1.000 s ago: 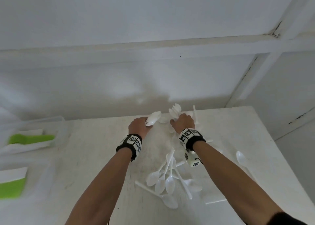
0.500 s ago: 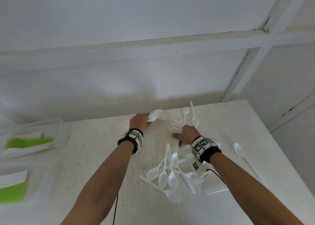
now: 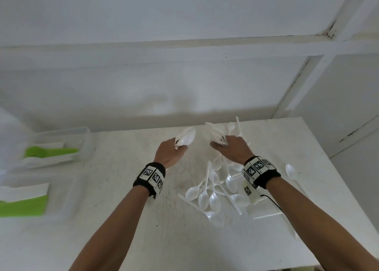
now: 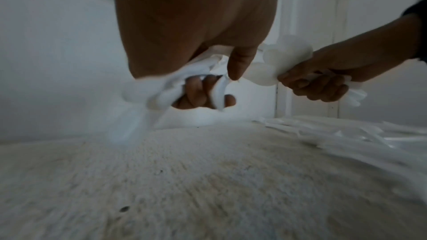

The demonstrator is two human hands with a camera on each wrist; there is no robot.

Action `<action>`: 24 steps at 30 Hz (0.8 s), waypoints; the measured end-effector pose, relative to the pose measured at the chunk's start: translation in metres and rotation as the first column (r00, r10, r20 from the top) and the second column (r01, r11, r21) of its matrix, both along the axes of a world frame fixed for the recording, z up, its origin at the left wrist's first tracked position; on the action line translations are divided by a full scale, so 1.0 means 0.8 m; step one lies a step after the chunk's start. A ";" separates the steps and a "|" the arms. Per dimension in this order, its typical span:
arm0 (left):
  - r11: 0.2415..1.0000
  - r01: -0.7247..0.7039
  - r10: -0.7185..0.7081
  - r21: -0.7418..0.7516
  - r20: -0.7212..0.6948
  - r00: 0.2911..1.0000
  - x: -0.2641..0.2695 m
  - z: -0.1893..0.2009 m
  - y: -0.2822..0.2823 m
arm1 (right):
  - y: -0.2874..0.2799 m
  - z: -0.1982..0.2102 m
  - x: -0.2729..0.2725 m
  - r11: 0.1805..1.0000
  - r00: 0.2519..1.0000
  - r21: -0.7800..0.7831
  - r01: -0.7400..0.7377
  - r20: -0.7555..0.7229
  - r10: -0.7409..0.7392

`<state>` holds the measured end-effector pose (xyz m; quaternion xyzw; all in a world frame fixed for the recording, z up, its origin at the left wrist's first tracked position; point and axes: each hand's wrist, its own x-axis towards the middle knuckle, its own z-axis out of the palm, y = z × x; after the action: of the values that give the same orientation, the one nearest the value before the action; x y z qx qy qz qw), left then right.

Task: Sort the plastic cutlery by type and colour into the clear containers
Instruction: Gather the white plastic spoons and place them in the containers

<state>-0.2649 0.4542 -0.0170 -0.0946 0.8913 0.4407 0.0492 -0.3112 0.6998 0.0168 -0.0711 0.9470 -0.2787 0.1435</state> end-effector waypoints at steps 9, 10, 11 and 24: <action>0.901 -0.036 -0.013 0.433 0.111 0.994 0.047 -0.001 -0.004 | -0.004 -0.026 0.033 0.988 0.986 -0.040 0.146 -0.069 -0.149; 0.915 -0.009 -0.033 0.402 0.099 0.995 0.050 -0.001 -0.002 | 0.002 -0.030 0.033 0.993 0.984 0.020 0.117 -0.137 -0.114; 0.931 0.013 -0.046 0.364 0.084 0.995 0.052 -0.002 0.001 | 0.008 -0.031 0.033 0.995 0.981 0.082 0.061 -0.189 -0.044; 0.998 0.039 -0.038 0.043 -0.032 0.999 -0.003 -0.010 0.053 | 0.064 -0.027 0.022 0.597 0.725 0.543 -0.591 0.032 0.688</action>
<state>-0.2672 0.4967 -0.0249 -0.0692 0.8839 0.4603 0.0456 -0.2933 0.7507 -0.0045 -0.3905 0.9041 0.0648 0.1609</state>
